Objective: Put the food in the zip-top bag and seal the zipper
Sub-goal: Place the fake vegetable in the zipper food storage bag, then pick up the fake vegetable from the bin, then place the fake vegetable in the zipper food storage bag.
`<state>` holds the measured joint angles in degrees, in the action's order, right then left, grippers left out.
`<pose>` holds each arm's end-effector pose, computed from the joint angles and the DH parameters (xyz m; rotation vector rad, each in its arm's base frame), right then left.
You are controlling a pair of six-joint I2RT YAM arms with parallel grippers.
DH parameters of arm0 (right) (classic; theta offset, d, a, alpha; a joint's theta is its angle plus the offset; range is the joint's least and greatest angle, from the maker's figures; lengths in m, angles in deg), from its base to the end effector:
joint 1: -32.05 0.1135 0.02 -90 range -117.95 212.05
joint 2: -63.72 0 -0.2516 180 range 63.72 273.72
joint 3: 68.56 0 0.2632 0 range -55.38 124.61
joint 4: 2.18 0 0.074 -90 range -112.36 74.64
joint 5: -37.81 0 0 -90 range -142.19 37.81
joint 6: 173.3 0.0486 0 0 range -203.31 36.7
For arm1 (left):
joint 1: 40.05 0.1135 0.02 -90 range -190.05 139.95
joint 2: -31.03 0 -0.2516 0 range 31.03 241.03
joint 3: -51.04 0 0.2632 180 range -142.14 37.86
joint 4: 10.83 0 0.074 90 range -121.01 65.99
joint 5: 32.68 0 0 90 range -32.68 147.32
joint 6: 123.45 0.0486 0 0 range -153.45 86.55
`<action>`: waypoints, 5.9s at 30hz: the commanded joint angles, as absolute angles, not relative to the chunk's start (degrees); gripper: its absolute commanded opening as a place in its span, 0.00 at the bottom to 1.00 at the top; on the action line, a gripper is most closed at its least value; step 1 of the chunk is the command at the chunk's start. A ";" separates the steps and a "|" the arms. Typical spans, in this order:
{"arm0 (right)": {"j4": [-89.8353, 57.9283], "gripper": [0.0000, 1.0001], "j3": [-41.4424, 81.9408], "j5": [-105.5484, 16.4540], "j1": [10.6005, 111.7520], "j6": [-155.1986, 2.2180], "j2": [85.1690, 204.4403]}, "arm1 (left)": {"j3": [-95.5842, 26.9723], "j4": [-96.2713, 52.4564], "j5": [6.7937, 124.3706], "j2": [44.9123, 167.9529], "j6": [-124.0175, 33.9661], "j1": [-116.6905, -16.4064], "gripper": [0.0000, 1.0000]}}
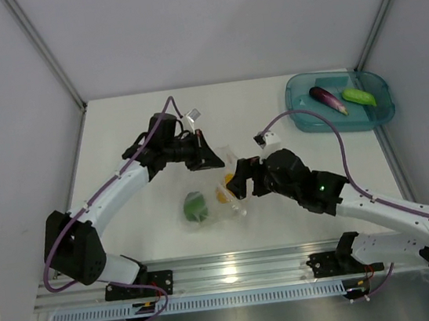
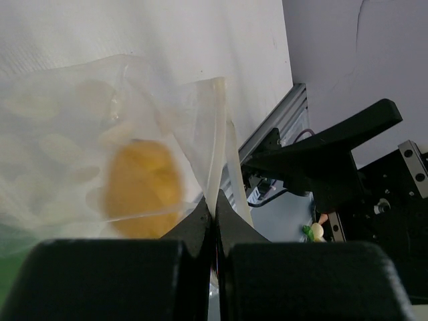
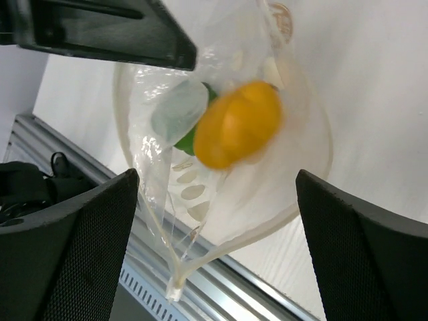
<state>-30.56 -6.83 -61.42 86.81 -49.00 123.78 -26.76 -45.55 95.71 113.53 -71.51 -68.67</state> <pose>0.1601 0.2131 0.2844 -0.2735 2.1111 0.7965 0.2805 -0.1875 0.2702 0.1977 2.4458 -1.3330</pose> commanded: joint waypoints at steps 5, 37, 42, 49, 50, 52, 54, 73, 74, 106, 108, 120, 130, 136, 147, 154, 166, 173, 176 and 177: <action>-34.25 0.99 -1.09 -62.57 77.61 -50.43 124.63 | -28.58 -45.19 97.14 110.83 -71.68 -69.05 0.01; -40.66 0.99 44.36 -52.19 23.44 -70.99 182.61 | -24.54 -43.96 99.86 109.42 -72.38 -70.46 0.01; -43.48 0.99 53.93 -55.09 22.38 -78.11 188.61 | -24.19 -43.44 100.47 109.69 -73.26 -70.46 0.01; -47.00 0.99 65.54 -50.97 19.74 -80.58 194.94 | -24.63 -43.96 101.09 110.65 -72.91 -70.37 0.01; -46.74 0.99 66.25 -50.70 19.92 -80.84 195.81 | -24.54 -43.88 101.53 110.92 -72.82 -70.46 0.01; -47.08 0.99 68.70 -51.13 20.27 -81.37 197.13 | -25.06 -43.96 101.79 111.62 -72.73 -70.46 0.01; -48.05 0.99 70.82 -51.75 20.53 -82.33 198.54 | -25.24 -43.96 101.97 111.88 -72.65 -70.46 0.00; -46.64 0.99 69.16 -52.01 22.82 -87.78 204.70 | -25.68 -45.37 103.82 114.61 -70.71 -70.37 0.01; -46.73 0.99 69.07 -52.19 22.82 -87.96 204.87 | -25.68 -45.28 103.82 114.52 -70.71 -70.37 0.01; -39.18 0.06 59.14 -46.30 24.49 -78.91 189.95 | -25.24 -44.31 102.23 111.10 -73.44 -70.37 0.01; -39.88 0.06 59.05 -46.65 25.45 -78.47 186.01 | -24.98 -44.31 102.32 110.83 -73.52 -70.46 0.01; -40.32 0.00 36.16 -45.95 34.59 -68.13 154.81 | -22.34 -41.76 102.67 107.84 -74.49 -70.55 0.01; -33.36 0.00 11.95 -25.39 46.54 -50.35 130.71 | -24.01 -40.54 102.14 109.16 -74.05 -70.63 0.01; -36.11 0.00 5.73 -27.49 55.69 -45.80 121.22 | -23.23 -39.48 102.85 109.07 -74.23 -70.63 0.01; -28.19 0.00 -6.70 -25.38 62.63 -34.44 113.20 | -23.04 -39.48 103.38 110.04 -73.61 -70.63 0.00; -27.31 0.00 -4.06 -25.11 64.30 -33.47 118.29 | -22.52 -39.83 102.50 108.99 -73.44 -70.55 0.00; -32.84 0.00 -3.44 -27.75 68.26 -25.56 118.57 | -24.71 -39.39 101.88 109.95 -73.79 -70.63 0.01; -36.27 0.00 -5.90 -26.44 69.23 -22.49 115.85 | -24.89 -39.22 100.92 109.43 -73.61 -70.63 0.00; -34.88 0.00 -8.18 -24.51 69.84 -20.29 115.05 | -24.71 -39.30 100.56 109.07 -73.35 -70.63 0.01; -34.43 0.00 -8.88 -24.07 70.10 -19.50 115.05 | -24.54 -39.39 100.48 108.99 -73.26 -70.63 0.01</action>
<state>-34.78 -7.35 -26.08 69.28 -22.84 116.02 -22.47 -41.18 100.94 110.03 -73.94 -70.20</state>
